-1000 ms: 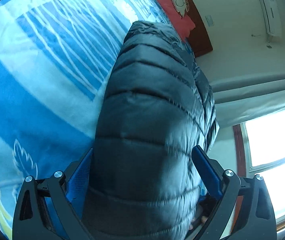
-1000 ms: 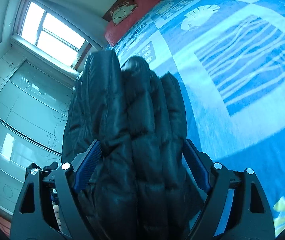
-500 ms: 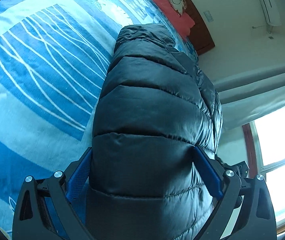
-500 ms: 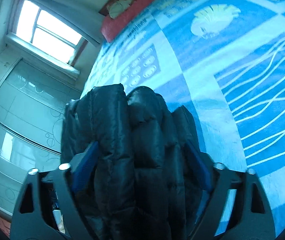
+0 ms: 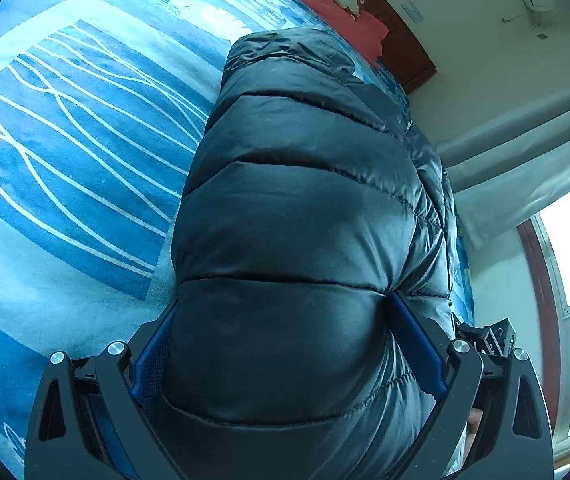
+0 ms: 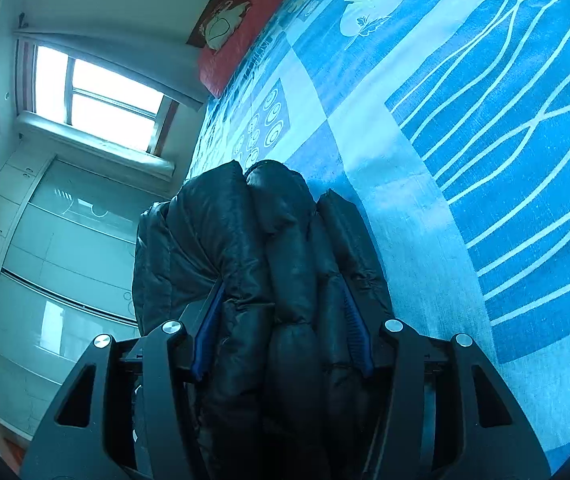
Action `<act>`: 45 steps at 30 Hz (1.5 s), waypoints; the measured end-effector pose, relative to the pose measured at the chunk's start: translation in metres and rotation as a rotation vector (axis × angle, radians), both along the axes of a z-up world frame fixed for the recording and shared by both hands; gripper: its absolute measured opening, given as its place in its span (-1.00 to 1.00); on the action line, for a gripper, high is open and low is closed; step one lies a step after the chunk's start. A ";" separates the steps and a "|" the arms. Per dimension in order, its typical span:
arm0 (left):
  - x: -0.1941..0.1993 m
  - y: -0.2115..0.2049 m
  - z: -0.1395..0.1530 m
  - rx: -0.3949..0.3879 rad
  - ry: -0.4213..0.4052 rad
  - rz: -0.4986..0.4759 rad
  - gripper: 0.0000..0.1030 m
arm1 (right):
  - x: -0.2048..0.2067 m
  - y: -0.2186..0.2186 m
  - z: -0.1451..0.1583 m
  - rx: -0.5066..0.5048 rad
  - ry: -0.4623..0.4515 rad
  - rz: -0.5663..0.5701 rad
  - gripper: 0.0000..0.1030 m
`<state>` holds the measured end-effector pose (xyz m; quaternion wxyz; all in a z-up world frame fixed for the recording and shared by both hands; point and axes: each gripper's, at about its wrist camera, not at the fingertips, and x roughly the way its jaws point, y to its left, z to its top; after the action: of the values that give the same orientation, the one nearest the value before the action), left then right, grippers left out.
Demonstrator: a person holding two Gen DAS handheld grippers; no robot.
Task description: Fold large clothes
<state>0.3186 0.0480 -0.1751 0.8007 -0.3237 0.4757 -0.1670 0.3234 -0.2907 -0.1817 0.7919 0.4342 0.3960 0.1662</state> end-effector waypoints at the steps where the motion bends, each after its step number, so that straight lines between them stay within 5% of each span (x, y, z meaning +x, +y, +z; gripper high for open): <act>1: -0.001 0.000 0.000 0.003 -0.002 0.000 0.86 | 0.000 0.001 0.000 0.002 -0.002 -0.001 0.00; 24: -0.003 0.011 0.016 -0.001 0.022 -0.018 0.86 | -0.016 -0.005 0.008 -0.020 0.009 -0.016 0.12; 36: -0.031 0.019 0.058 0.151 -0.131 0.000 0.85 | -0.041 -0.017 0.017 -0.019 0.017 -0.078 0.40; 45: -0.066 0.009 0.069 0.353 -0.203 -0.008 0.85 | -0.087 -0.018 0.046 -0.187 0.012 -0.161 0.40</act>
<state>0.2526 0.0573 -0.1058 0.8880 -0.1581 0.4159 -0.1162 0.2368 -0.3089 -0.1355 0.8373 0.3896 0.3785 0.0617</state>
